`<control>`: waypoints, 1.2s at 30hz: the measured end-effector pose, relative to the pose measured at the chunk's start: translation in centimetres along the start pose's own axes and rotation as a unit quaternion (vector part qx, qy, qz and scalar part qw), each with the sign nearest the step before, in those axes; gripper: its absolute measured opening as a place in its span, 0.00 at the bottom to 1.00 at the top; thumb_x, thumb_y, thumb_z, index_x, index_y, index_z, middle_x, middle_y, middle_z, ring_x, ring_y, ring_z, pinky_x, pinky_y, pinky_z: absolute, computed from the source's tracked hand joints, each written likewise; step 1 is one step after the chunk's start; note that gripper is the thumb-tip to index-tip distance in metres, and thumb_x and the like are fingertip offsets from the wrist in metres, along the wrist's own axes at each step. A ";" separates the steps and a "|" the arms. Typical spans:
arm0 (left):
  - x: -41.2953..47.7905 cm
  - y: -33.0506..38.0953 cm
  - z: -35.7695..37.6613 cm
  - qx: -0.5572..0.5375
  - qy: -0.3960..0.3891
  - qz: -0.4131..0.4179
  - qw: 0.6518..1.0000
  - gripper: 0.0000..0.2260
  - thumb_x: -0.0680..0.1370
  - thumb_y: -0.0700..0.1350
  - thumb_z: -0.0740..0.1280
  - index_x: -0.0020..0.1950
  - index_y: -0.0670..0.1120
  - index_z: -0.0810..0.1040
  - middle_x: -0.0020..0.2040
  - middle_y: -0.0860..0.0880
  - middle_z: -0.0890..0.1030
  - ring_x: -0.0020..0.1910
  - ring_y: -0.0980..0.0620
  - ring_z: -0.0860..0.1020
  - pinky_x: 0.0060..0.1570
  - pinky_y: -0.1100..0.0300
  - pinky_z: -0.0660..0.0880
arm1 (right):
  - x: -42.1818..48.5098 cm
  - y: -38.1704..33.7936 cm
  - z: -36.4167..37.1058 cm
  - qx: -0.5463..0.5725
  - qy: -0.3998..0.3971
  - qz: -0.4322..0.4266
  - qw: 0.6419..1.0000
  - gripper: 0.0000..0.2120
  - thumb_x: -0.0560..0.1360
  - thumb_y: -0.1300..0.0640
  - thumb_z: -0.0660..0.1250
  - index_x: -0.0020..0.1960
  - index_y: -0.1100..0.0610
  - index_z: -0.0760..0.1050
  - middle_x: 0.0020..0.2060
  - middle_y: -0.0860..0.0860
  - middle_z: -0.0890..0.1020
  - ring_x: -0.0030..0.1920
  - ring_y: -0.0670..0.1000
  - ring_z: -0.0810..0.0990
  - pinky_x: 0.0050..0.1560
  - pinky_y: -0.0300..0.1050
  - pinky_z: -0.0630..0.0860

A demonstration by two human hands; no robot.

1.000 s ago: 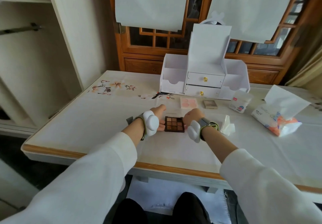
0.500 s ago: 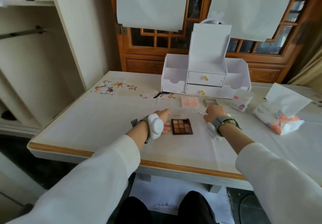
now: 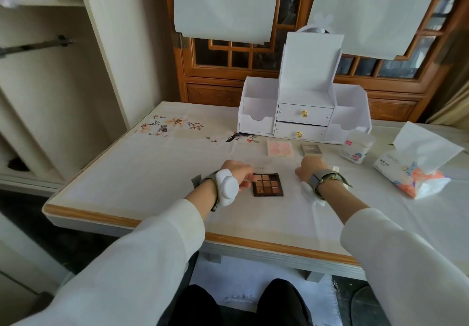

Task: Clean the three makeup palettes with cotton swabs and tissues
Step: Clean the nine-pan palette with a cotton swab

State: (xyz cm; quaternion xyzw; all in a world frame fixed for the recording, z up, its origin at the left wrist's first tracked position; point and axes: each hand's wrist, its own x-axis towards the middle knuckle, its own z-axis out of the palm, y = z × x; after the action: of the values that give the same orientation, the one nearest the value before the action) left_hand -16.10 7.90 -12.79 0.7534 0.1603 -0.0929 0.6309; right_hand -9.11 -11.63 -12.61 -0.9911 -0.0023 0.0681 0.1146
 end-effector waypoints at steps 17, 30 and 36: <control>-0.7 0.9 2.1 -0.012 -0.021 0.093 0.995 0.07 0.79 0.41 0.64 0.40 0.44 0.76 0.34 0.48 0.74 0.29 0.53 0.72 0.26 0.64 0.67 | -3.7 -3.3 -1.7 0.474 -0.048 -0.097 0.874 0.05 0.70 0.64 0.69 0.36 0.60 0.78 0.32 0.55 0.79 0.29 0.51 0.71 0.32 0.42 0.71; 2.4 0.4 0.4 0.013 0.074 -0.012 0.997 0.10 0.61 0.48 0.60 0.36 0.43 0.67 0.38 0.43 0.71 0.38 0.44 0.72 0.46 0.54 0.72 | -2.1 -2.3 -0.4 0.340 -0.070 0.028 0.937 0.04 0.78 0.61 0.58 0.45 0.57 0.69 0.46 0.55 0.77 0.51 0.55 0.78 0.53 0.46 0.74; 2.8 1.1 1.0 -0.105 0.045 -0.080 0.990 0.15 0.79 0.49 0.56 0.36 0.41 0.64 0.37 0.43 0.72 0.38 0.45 0.74 0.44 0.57 0.74 | -1.3 -2.0 0.1 0.270 -0.056 0.022 0.961 0.09 0.78 0.60 0.57 0.55 0.59 0.73 0.53 0.53 0.80 0.58 0.53 0.78 0.57 0.44 0.74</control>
State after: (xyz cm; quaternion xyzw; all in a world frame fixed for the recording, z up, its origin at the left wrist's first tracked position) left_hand -13.01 7.12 -12.94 0.6713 0.2569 -0.0916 0.6892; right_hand -10.36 -9.69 -12.13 -0.9177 0.0316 0.1244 0.3760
